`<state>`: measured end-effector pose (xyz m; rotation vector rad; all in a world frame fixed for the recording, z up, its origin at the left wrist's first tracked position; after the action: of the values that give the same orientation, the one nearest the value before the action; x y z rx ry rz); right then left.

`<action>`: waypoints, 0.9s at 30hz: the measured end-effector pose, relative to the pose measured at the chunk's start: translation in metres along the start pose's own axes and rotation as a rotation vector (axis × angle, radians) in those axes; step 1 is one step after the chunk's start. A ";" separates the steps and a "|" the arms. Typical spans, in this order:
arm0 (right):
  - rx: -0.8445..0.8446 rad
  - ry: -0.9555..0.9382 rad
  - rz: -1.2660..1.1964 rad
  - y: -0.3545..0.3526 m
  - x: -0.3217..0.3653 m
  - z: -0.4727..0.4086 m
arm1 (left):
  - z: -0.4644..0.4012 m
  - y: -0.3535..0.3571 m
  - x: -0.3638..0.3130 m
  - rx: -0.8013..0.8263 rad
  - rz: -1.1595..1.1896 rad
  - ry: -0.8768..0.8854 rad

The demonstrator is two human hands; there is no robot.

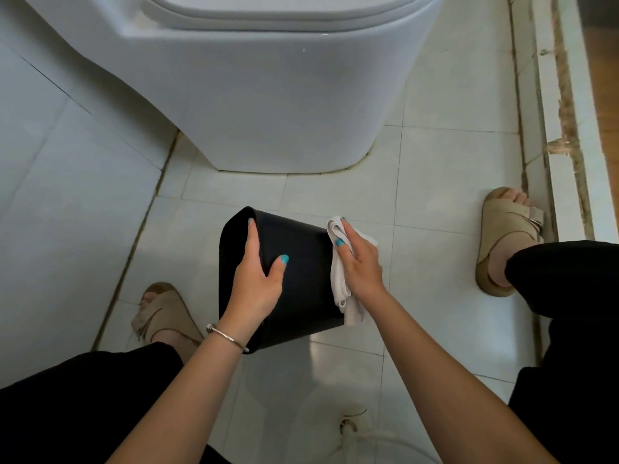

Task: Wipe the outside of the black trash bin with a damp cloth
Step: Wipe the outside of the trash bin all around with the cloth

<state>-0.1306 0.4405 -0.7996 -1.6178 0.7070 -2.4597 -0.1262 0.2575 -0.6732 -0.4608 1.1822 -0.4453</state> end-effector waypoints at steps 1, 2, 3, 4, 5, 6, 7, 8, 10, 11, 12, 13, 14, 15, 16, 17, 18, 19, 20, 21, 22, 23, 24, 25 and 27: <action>0.003 0.007 -0.005 0.001 -0.002 -0.002 | 0.005 0.002 0.000 0.030 -0.021 -0.009; 0.001 0.014 -0.009 0.001 -0.002 -0.004 | 0.010 0.003 0.002 0.059 -0.041 -0.011; -0.005 0.023 -0.011 0.001 -0.003 -0.005 | 0.017 0.003 0.003 0.082 -0.056 -0.005; -0.016 0.032 -0.009 0.000 -0.001 -0.005 | 0.022 0.003 0.007 0.103 -0.071 0.004; -0.026 0.038 -0.001 -0.001 0.000 -0.005 | 0.029 0.002 0.010 0.125 -0.085 0.011; -0.032 0.042 0.015 -0.001 0.002 -0.004 | 0.036 0.001 0.015 0.147 -0.093 0.009; -0.034 0.048 0.038 -0.001 0.002 -0.004 | 0.042 0.000 0.019 0.168 -0.093 0.003; -0.036 0.056 0.069 -0.001 0.003 -0.004 | 0.047 0.000 0.024 0.183 -0.075 -0.009; -0.025 0.066 0.132 -0.001 0.005 -0.004 | 0.055 0.001 0.032 0.180 0.001 -0.068; -0.008 0.068 0.144 0.000 0.006 -0.004 | 0.057 0.002 0.033 0.164 0.038 -0.093; 0.016 0.068 0.141 0.001 0.006 -0.003 | 0.058 0.002 0.034 0.142 0.057 -0.099; 0.037 0.066 0.130 0.002 0.006 -0.003 | 0.057 0.003 0.035 0.122 0.057 -0.092; 0.045 0.061 0.123 0.003 0.006 -0.002 | 0.055 0.004 0.035 0.112 0.047 -0.078; 0.041 0.057 0.119 0.003 0.007 -0.002 | 0.053 0.005 0.036 0.113 0.033 -0.063; 0.035 0.058 0.116 0.002 0.007 -0.002 | 0.051 0.006 0.037 0.124 0.022 -0.051; 0.032 0.062 0.114 0.002 0.007 -0.002 | 0.049 0.006 0.039 0.138 0.014 -0.042; 0.032 0.067 0.117 0.002 0.007 -0.002 | 0.047 0.006 0.041 0.153 0.005 -0.034; 0.032 0.068 0.131 0.001 0.008 -0.001 | 0.046 0.005 0.043 0.164 -0.005 -0.022; 0.037 0.068 0.153 0.002 0.010 0.001 | 0.045 0.005 0.045 0.169 -0.015 -0.015; 0.045 0.060 0.177 0.003 0.013 0.002 | 0.044 0.004 0.048 0.167 -0.019 -0.014; 0.055 0.040 0.204 0.003 0.017 0.005 | 0.044 0.002 0.051 0.160 -0.017 -0.020; 0.070 0.013 0.230 0.005 0.021 0.007 | 0.044 0.001 0.055 0.151 -0.011 -0.030; 0.091 -0.019 0.256 0.007 0.026 0.011 | 0.044 0.000 0.057 0.143 -0.002 -0.039; 0.118 -0.054 0.283 0.010 0.032 0.014 | 0.045 0.000 0.060 0.136 0.008 -0.050; 0.172 -0.140 0.340 0.016 0.047 0.022 | 0.047 0.003 0.061 0.127 0.029 -0.061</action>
<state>-0.1337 0.4034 -0.7600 -1.4531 0.6666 -2.0849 -0.0624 0.2308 -0.7071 -0.3455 1.0938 -0.4754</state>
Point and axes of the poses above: each hand's wrist, its own z-axis away from the middle knuckle, its own y-axis out of the palm, x = y × z, the point moved 5 cm from there along -z, towards the middle knuckle, and after that the axes turned 4 degrees about -x, right-handed, at the moved point
